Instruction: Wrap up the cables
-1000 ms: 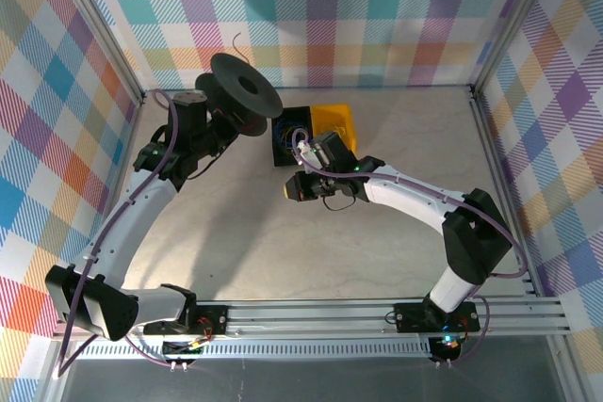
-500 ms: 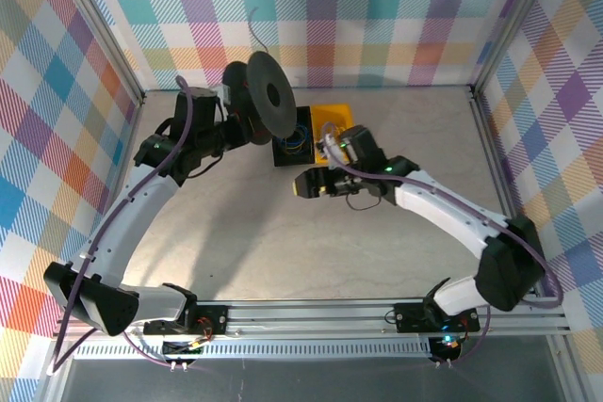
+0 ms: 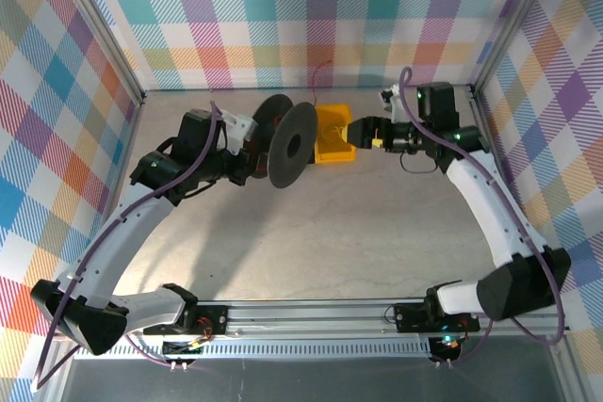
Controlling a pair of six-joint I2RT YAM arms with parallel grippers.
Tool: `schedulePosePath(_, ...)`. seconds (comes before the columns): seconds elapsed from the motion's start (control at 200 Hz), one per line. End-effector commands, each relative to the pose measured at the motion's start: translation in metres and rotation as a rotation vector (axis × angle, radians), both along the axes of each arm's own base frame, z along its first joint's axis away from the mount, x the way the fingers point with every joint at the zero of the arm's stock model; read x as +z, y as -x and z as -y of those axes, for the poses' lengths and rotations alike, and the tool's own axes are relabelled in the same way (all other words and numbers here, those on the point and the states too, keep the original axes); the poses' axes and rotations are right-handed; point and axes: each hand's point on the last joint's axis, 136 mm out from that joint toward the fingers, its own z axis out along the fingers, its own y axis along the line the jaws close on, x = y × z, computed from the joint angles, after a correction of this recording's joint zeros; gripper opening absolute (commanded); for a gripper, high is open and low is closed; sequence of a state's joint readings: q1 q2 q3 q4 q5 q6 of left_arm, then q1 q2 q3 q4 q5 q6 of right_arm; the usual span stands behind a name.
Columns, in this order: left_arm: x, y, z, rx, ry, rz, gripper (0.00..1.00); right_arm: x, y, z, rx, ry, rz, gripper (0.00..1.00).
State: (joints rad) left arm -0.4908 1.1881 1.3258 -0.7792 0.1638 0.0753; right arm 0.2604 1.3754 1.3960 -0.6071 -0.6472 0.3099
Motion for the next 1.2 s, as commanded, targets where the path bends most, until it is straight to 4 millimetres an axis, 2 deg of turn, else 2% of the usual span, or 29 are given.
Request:
schedulePosePath(0.0, 0.006, 0.012, 0.015, -0.121, -0.032, 0.067, 0.0, 0.015, -0.012, -0.007, 0.068, -0.057, 0.001, 0.99)
schedulePosePath(0.13, -0.014, 0.019, 0.021, -0.155, -0.121, 0.045, 0.0, 0.026, -0.037, -0.01, 0.068, -0.089, -0.003, 0.99)
schedulePosePath(0.3, -0.027, 0.023, 0.026, -0.171, -0.181, 0.027, 0.0, 0.04, -0.051, -0.013, 0.079, -0.117, 0.005, 0.98)
schedulePosePath(0.465, -0.025, 0.02, 0.026, -0.159, -0.186, 0.04, 0.0, 0.041, -0.051, -0.016, 0.097, -0.127, -0.008, 0.8)
schedulePosePath(0.545, -0.024, 0.018, 0.026, -0.152, -0.19, 0.045, 0.0, 0.039, -0.048, -0.015, 0.099, -0.124, -0.012, 0.77)
schedulePosePath(0.645, -0.023, 0.017, 0.027, -0.155, -0.188, 0.044, 0.0, 0.034, -0.047, -0.012, 0.079, -0.102, -0.017, 0.79)
schedulePosePath(0.805, -0.021, 0.017, 0.029, -0.161, -0.18, 0.044, 0.0, 0.025, -0.052, -0.011, 0.066, -0.091, -0.037, 0.77)
schedulePosePath(0.955, -0.017, 0.02, 0.029, -0.167, -0.181, 0.047, 0.0, 0.023, -0.058, -0.013, 0.065, -0.1, -0.046, 0.69)
schedulePosePath(1.04, -0.017, 0.021, 0.029, -0.17, -0.182, 0.047, 0.0, 0.024, -0.06, -0.014, 0.067, -0.105, -0.05, 0.61)
schedulePosePath(1.195, -0.017, 0.023, 0.034, -0.183, -0.18, 0.049, 0.0, 0.022, -0.063, -0.014, 0.064, -0.103, -0.057, 0.57)
